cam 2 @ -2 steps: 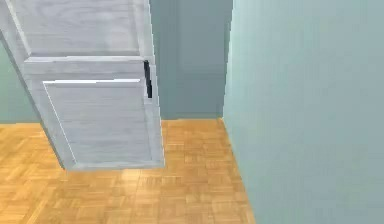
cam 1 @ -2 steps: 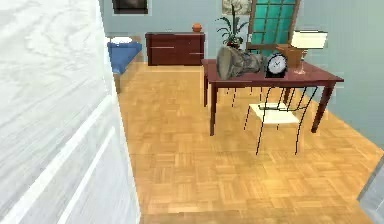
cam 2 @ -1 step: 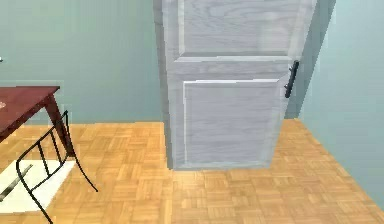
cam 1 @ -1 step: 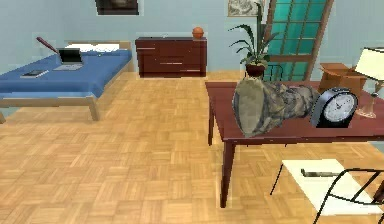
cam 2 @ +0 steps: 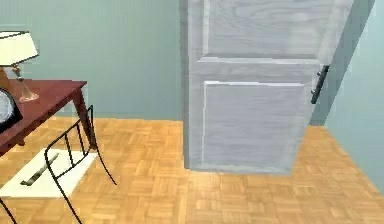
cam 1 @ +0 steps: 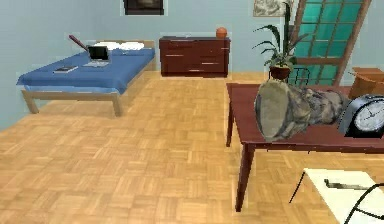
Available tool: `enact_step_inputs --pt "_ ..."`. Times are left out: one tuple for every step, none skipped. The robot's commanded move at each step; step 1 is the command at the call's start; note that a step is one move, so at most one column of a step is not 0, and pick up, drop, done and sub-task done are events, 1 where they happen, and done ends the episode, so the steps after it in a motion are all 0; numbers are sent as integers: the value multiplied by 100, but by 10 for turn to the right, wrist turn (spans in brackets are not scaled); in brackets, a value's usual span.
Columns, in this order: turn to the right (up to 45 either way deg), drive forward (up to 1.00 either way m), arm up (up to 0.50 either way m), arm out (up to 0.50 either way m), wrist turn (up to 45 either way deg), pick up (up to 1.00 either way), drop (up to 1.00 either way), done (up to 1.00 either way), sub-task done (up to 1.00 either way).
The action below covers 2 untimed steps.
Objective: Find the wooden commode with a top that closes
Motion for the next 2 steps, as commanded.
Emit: enact_step_inputs --pt "0 20 0 0 0 0 0 0 0" --pt "-30 0 0 0 0 0 0 0 0"
